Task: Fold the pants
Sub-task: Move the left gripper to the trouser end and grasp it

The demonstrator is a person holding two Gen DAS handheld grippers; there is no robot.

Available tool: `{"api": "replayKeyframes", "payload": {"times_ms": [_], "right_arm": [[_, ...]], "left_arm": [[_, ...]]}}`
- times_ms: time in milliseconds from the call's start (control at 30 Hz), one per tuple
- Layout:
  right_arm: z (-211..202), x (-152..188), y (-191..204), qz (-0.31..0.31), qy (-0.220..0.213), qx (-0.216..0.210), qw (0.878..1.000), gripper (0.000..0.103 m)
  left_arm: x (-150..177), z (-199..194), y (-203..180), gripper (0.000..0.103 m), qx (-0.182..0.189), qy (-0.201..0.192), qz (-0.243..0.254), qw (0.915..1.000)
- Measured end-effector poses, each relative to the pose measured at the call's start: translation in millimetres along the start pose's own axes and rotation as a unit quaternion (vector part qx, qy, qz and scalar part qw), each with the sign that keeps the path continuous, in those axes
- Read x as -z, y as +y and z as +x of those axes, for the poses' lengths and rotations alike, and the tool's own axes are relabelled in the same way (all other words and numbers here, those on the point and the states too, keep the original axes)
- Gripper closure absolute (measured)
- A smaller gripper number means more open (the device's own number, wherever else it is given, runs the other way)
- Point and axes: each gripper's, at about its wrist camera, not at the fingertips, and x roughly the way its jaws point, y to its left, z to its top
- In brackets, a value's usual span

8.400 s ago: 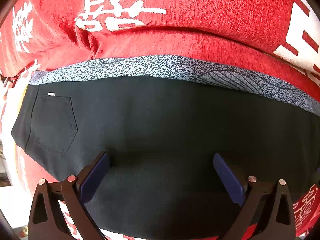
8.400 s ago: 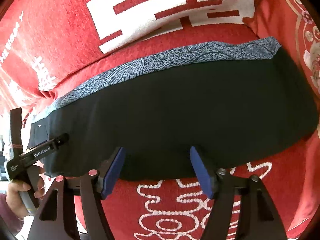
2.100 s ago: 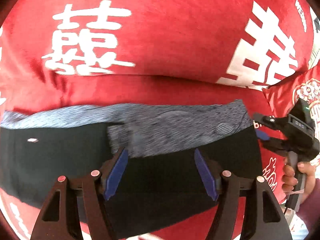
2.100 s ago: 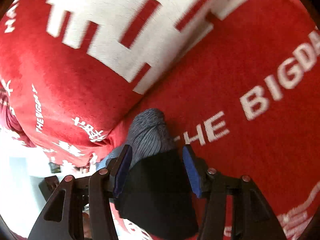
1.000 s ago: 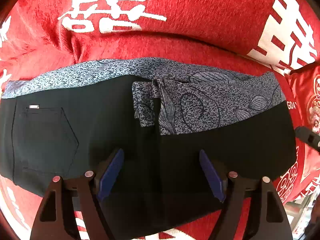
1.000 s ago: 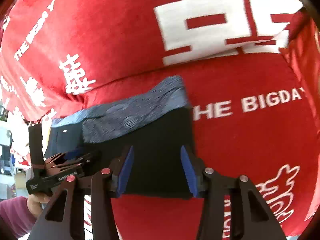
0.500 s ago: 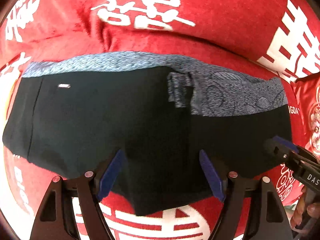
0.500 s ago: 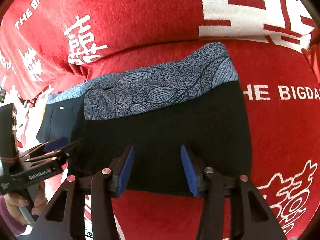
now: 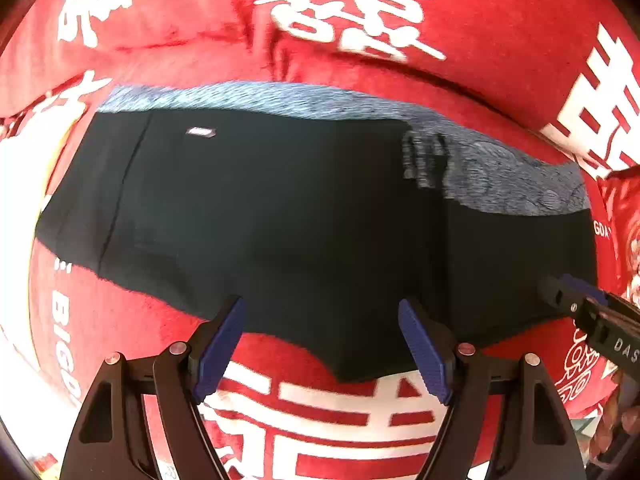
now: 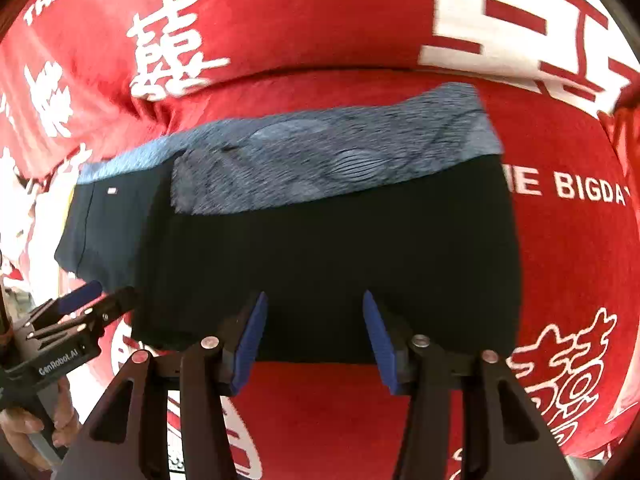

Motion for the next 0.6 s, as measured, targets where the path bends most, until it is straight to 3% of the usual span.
{"api": "replayKeyframes", "payload": {"times_ms": [300, 433, 600], "right_arm": [[7, -1, 61, -0.046, 0.001, -0.014, 0.999, 0.049], [6, 0, 94, -0.095, -0.01, -0.013, 0.995, 0.048], [39, 8, 114, -0.12, 0.033, 0.008, 0.992, 0.044]], "left_arm": [[13, 1, 50, 0.024, -0.008, -0.001, -0.055, 0.9985], [23, -1, 74, 0.024, -0.011, 0.0, -0.08, 0.9967], [35, -4, 104, 0.024, -0.011, -0.001, -0.123, 0.9923]]}}
